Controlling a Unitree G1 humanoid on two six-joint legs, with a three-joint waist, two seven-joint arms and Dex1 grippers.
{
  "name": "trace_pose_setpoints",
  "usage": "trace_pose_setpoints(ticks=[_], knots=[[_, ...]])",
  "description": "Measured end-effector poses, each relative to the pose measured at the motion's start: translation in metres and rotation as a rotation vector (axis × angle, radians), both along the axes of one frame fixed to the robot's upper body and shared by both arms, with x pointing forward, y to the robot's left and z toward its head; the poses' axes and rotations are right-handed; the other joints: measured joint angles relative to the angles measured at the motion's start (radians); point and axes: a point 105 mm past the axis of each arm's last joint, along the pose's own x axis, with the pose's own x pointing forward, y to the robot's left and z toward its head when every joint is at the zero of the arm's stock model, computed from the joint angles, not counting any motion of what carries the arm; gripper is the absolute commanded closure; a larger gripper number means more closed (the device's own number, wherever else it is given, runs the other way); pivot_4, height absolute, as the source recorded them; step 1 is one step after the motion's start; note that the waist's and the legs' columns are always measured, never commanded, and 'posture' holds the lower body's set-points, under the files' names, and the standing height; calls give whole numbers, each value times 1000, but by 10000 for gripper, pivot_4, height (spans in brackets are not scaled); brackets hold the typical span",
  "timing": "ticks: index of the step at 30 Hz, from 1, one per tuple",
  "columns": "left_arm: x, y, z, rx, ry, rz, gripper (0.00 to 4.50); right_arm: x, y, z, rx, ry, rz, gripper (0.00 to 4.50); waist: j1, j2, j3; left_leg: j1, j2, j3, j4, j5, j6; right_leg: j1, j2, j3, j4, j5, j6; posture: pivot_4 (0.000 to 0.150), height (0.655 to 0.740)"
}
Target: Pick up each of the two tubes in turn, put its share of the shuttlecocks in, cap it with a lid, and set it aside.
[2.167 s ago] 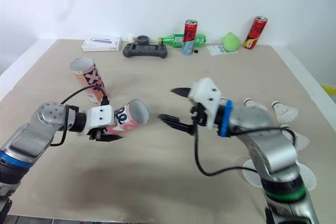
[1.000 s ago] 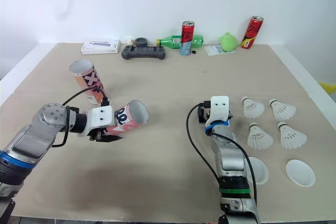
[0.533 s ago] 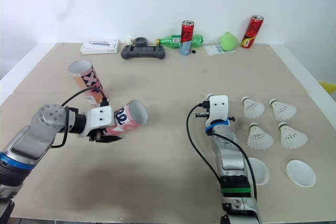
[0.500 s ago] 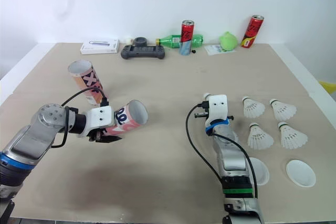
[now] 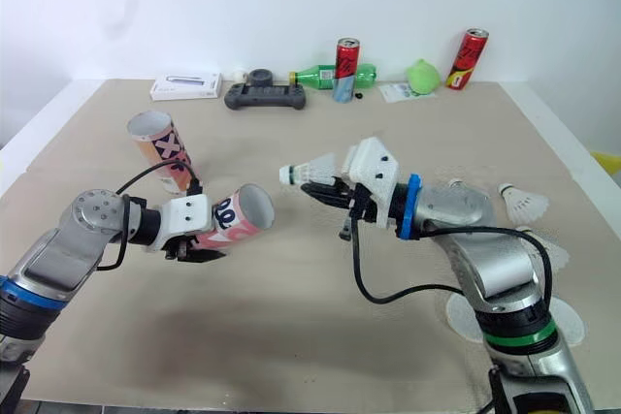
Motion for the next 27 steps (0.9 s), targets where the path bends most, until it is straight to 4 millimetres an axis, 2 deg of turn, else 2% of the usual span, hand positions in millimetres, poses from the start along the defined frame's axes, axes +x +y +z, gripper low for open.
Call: trace_pose_setpoints(ticks=[4, 10, 13, 16, 19, 21, 25, 27], knots=[[0, -2, 0, -8, -3, 1, 16673, -8, 23, -13, -48, 26, 90, 44559, 7, 0, 0, -1, 0, -1, 0, 0, 0, -1, 0, -1, 0, 0, 0, 1500, 7395], [-1, -4, 0, -11, -5, -4, 16673, -10, 33, -19, -114, 15, 132, 44559, 9, 0, 0, -2, -1, -2, 0, 0, 0, -1, -3, -3, -1, 0, 0, 1500, 7395], [-1, -4, 0, -12, -6, -5, 16673, -8, 32, -21, -121, 28, 133, 35536, 10, 0, 0, -3, -2, -2, 0, 0, 0, 0, -3, -4, -1, 0, 0, 1500, 7395], [-1, -5, 0, -11, -7, -8, 16673, -6, 29, -16, -113, 26, 118, 22565, 10, 0, 0, -2, -2, -3, 0, 0, 0, 0, -4, -5, -1, 0, 0, 1500, 7395], [-1, -6, -1, -17, 2, -1, 16673, -8, 25, -13, -101, 72, 130, 7015, 10, 0, 0, -3, -2, -3, 0, 0, 0, 0, -5, -7, -1, -1, 0, 1500, 7395], [-1, -7, -1, -24, 2, -2, 16673, -9, 19, -9, -81, 108, 131, 550, 12, 0, 0, -3, -4, -4, 0, 0, 0, 0, -7, -8, -1, -1, 1, 1500, 7395], [-1, -8, -1, -28, 1, -2, 16673, -2, -14, 19, -6, 107, 6, 550, 14, 0, 0, -4, -5, -6, 0, 0, 0, 2, -13, -13, -3, -1, 1, 1500, 7395], [-1, -9, -1, -31, 1, -3, 16673, -1, -32, 24, 52, 112, -76, 550, 15, 0, 0, -4, -4, -9, -2, 0, 0, 4, -14, -17, -7, -1, 1, 1500, 7395]])
